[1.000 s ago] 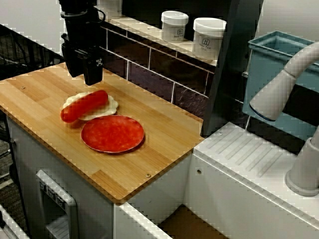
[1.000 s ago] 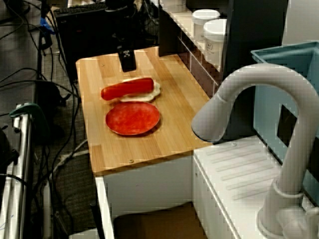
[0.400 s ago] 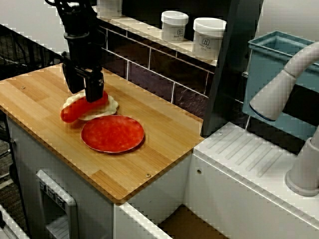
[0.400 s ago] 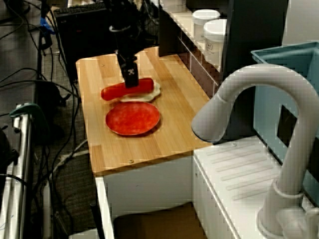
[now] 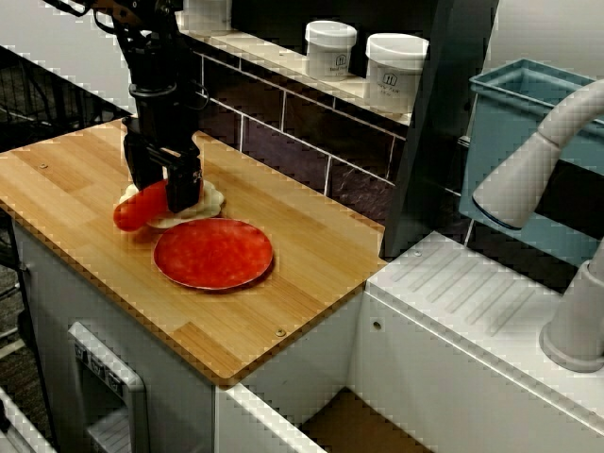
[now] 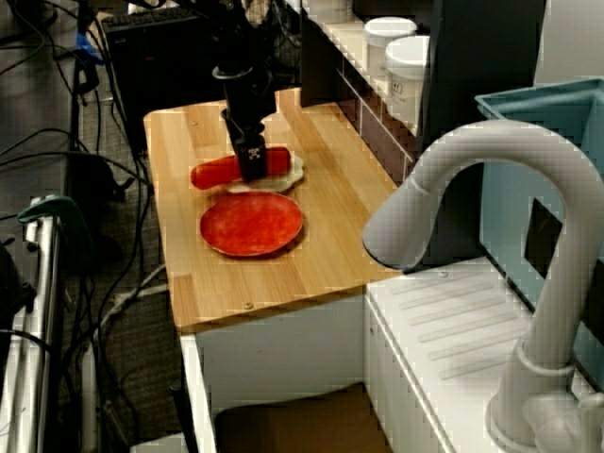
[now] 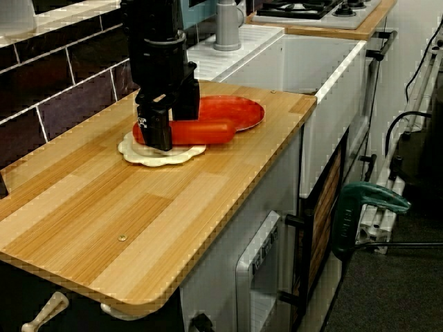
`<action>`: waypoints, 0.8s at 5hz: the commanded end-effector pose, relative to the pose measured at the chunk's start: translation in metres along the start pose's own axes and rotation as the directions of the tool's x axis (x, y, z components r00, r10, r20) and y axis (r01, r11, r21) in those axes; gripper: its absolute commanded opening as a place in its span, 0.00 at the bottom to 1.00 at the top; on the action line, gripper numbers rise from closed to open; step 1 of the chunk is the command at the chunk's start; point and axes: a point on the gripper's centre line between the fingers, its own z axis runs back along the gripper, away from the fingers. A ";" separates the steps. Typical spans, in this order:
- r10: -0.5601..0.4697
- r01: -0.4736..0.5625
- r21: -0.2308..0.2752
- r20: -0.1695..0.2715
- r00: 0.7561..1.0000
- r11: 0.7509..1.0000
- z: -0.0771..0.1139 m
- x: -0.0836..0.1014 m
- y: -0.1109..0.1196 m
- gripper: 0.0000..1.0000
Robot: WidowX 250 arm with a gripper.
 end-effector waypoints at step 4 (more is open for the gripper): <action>-0.157 0.169 -0.076 0.140 0.978 0.983 0.071 0.000 0.006 0.00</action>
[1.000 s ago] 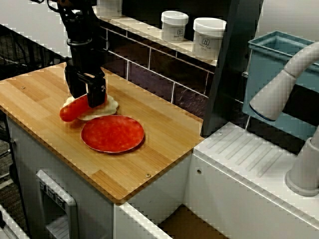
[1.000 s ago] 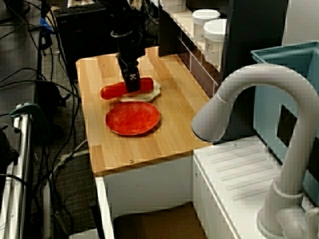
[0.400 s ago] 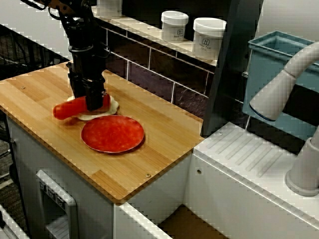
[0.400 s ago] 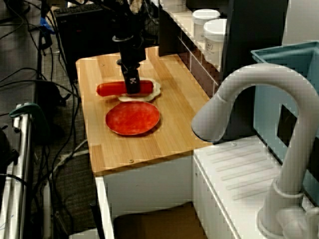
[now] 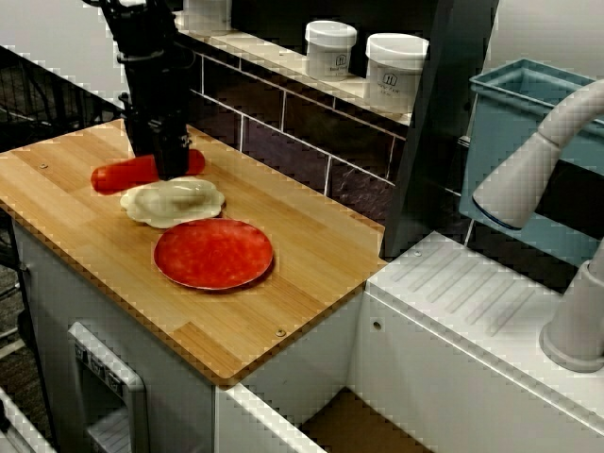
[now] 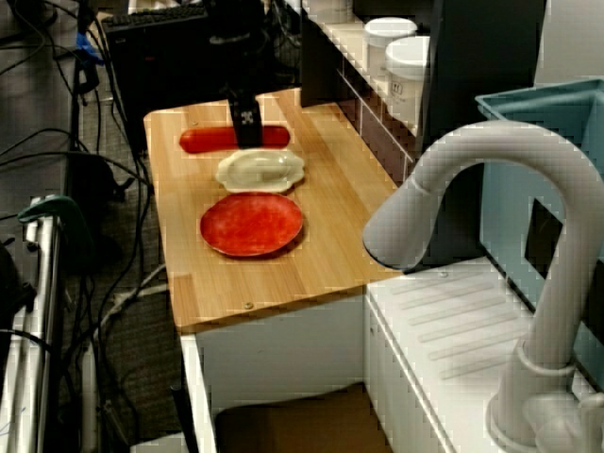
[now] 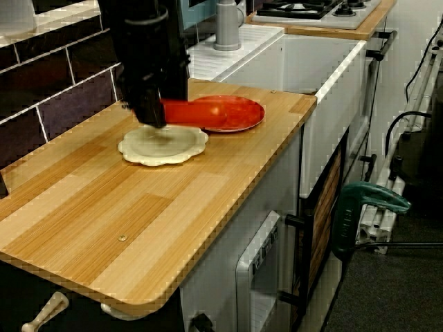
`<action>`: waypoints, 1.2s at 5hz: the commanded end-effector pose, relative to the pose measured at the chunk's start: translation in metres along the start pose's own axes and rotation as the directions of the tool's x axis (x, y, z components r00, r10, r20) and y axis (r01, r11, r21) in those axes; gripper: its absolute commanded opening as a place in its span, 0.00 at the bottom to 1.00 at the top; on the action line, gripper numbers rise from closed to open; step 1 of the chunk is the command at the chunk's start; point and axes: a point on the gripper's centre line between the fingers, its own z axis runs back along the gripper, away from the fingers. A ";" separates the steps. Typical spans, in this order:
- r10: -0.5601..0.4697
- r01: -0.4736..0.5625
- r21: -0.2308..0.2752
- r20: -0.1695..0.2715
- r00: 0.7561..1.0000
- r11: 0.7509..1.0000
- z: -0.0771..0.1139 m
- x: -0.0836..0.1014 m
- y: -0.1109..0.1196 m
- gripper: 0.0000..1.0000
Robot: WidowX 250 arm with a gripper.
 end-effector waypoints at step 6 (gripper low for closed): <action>-0.400 0.382 0.134 0.154 0.904 0.915 0.015 -0.024 -0.089 0.00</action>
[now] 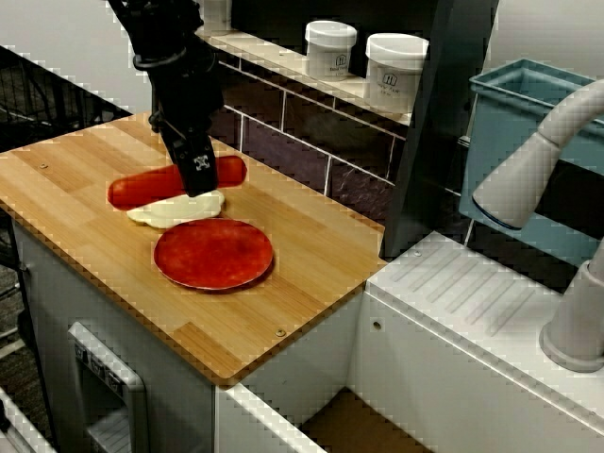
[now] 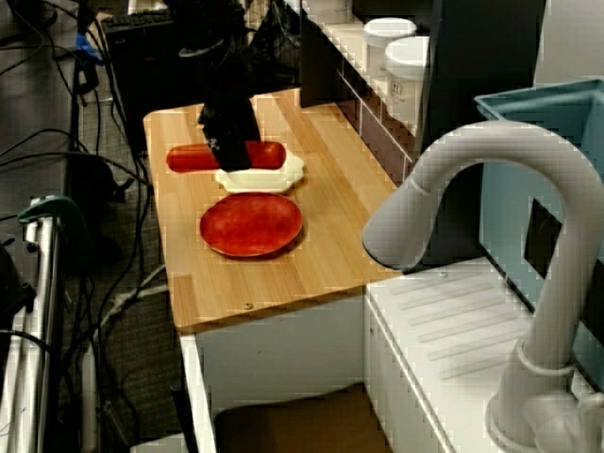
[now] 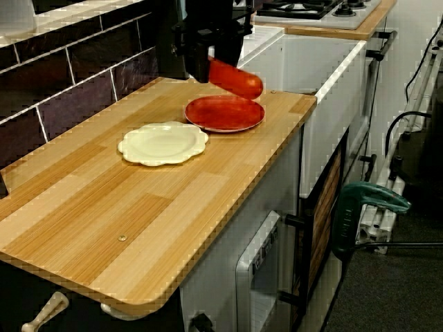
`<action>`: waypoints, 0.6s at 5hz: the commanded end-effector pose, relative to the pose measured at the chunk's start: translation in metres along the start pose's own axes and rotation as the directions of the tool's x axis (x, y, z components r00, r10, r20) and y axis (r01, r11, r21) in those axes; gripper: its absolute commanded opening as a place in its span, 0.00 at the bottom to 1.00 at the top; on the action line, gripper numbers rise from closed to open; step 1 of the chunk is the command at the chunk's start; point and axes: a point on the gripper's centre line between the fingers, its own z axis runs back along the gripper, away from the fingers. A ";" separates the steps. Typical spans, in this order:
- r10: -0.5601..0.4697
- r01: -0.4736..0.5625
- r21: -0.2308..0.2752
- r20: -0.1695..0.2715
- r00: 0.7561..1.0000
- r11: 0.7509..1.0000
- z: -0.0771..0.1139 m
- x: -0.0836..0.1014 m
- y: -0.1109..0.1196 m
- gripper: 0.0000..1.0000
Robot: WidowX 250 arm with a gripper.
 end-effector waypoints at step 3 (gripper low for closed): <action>-0.064 0.069 0.081 -0.060 0.996 0.994 -0.031 -0.007 -0.019 0.00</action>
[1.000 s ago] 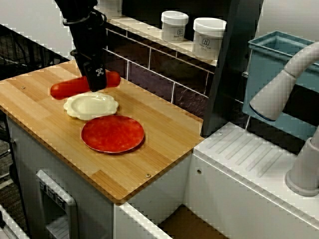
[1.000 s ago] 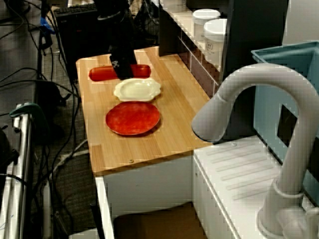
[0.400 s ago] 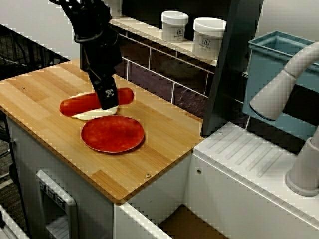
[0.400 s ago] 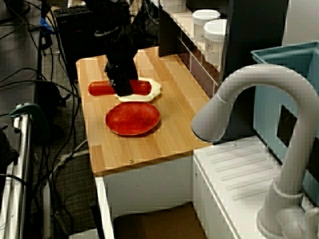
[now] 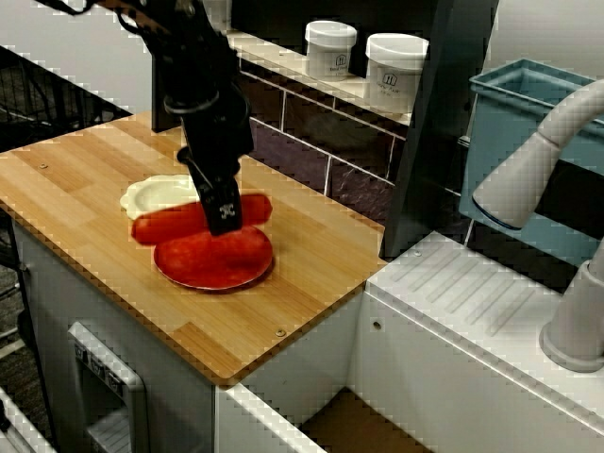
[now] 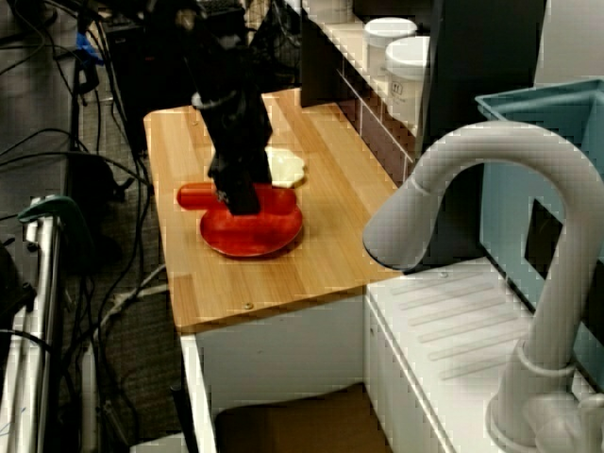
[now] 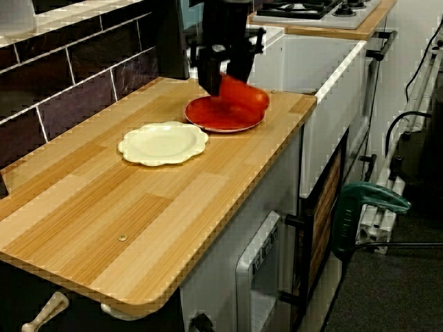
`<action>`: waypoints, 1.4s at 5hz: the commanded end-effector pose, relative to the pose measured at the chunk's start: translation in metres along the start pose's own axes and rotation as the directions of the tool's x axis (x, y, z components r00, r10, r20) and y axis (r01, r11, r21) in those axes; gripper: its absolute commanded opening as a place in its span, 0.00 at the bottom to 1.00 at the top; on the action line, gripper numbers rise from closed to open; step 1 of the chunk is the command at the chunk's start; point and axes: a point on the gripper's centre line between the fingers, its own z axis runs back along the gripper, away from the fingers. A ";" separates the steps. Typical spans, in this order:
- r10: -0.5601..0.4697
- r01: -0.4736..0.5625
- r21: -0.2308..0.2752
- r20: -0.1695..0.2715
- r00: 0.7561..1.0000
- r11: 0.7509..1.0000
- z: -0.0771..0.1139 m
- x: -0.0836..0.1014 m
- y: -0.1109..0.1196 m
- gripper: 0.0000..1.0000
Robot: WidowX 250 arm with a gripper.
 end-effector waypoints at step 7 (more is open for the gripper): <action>0.200 -0.192 -0.083 0.092 0.976 0.978 0.062 -0.019 0.085 1.00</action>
